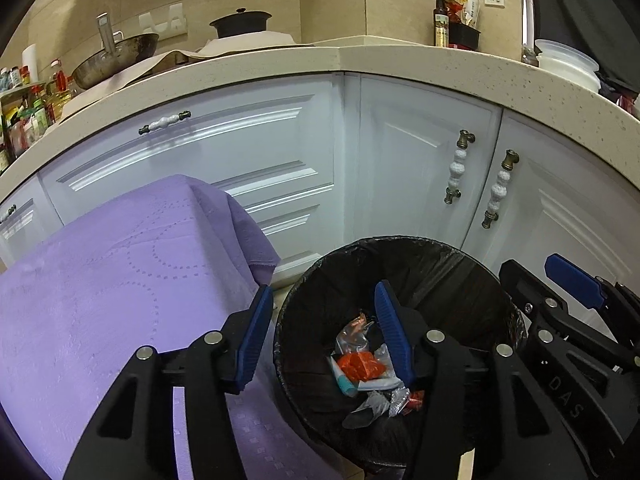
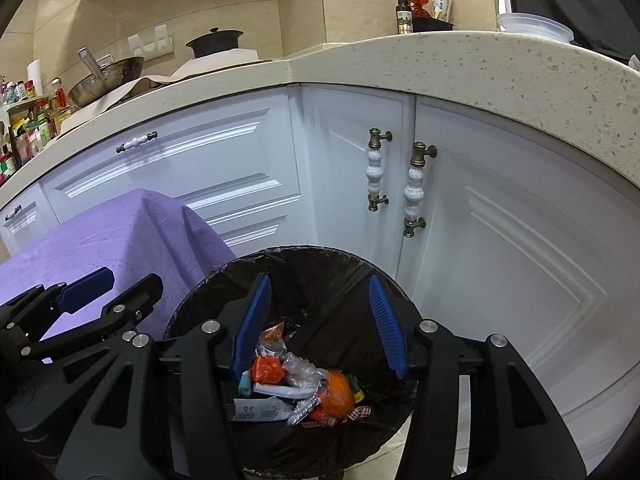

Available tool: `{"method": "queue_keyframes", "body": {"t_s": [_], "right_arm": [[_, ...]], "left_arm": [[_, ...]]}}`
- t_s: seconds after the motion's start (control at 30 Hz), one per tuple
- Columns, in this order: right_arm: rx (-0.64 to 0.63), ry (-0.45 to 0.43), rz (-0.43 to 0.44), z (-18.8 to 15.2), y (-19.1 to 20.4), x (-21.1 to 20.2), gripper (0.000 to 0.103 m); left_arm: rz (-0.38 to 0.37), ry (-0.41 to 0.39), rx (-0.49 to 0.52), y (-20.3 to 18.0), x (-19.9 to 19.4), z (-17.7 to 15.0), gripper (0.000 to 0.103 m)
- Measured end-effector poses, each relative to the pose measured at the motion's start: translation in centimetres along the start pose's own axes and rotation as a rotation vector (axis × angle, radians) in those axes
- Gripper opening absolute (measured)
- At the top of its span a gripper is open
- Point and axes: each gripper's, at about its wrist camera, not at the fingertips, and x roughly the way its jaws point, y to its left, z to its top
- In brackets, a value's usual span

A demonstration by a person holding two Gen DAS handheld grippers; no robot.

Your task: Collect trash

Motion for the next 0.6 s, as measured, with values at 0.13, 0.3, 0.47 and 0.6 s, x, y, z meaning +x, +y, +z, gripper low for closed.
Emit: {"method": "queue_keyframes", "body": {"t_s": [0.13,0.3,0.47,0.6], "right_arm": [[0.0,-0.001,-0.003,0.0,-0.1,-0.2,0.05],[0.002,-0.006,-0.006,0.1,-0.1,-0.6,0.051],[-0.001,-0.016,-0.016,0.1,-0.1,-1.5,0.058],[-0.001,-0.026,-0.021,-0.1,0.1,-2.7,0.061]], "left_arm": [[0.001,-0.006,0.0,0.1,-0.2,0.0,0.057],[0.007,-0.027,0.009,0.1,-0.8,0.0,0.065],[0.003,-0.044,0.006,0.5,-1.9,-0.1,0.071],[0.0,-0.062,0.004,0.9,-3.1,-0.4,0.074]]}}
